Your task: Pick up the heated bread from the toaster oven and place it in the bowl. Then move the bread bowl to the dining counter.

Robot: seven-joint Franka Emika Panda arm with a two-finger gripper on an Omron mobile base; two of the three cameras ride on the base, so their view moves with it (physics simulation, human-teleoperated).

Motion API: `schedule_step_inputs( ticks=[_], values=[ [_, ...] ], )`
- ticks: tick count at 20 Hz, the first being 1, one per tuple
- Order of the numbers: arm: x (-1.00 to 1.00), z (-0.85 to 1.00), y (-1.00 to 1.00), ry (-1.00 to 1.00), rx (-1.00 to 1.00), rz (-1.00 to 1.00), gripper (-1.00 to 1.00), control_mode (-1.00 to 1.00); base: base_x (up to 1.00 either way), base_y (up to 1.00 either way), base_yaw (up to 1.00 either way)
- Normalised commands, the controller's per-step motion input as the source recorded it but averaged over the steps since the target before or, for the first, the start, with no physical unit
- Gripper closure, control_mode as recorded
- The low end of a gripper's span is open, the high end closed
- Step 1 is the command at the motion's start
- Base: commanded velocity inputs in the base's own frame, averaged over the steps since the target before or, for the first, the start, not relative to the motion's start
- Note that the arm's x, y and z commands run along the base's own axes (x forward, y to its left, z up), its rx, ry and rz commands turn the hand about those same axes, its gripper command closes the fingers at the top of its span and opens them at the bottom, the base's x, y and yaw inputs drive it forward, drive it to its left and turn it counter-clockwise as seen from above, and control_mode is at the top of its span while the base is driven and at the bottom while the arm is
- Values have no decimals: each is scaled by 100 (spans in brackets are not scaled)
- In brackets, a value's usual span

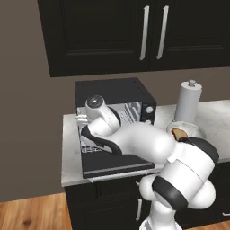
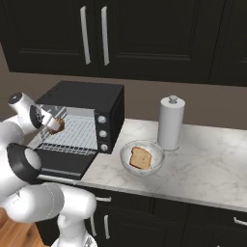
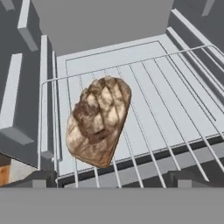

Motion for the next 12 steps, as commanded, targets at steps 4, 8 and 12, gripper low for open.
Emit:
schedule_step_inputs(
  ticks=[4,8,12],
  values=[
    [18,-13,0,0,0,-4,-100,-100,0,0,0],
    [16,-9,4,0,0,-2,-100,-100,0,0,0],
    [14,-2,14,0,0,0,-100,-100,0,0,0]
  ],
)
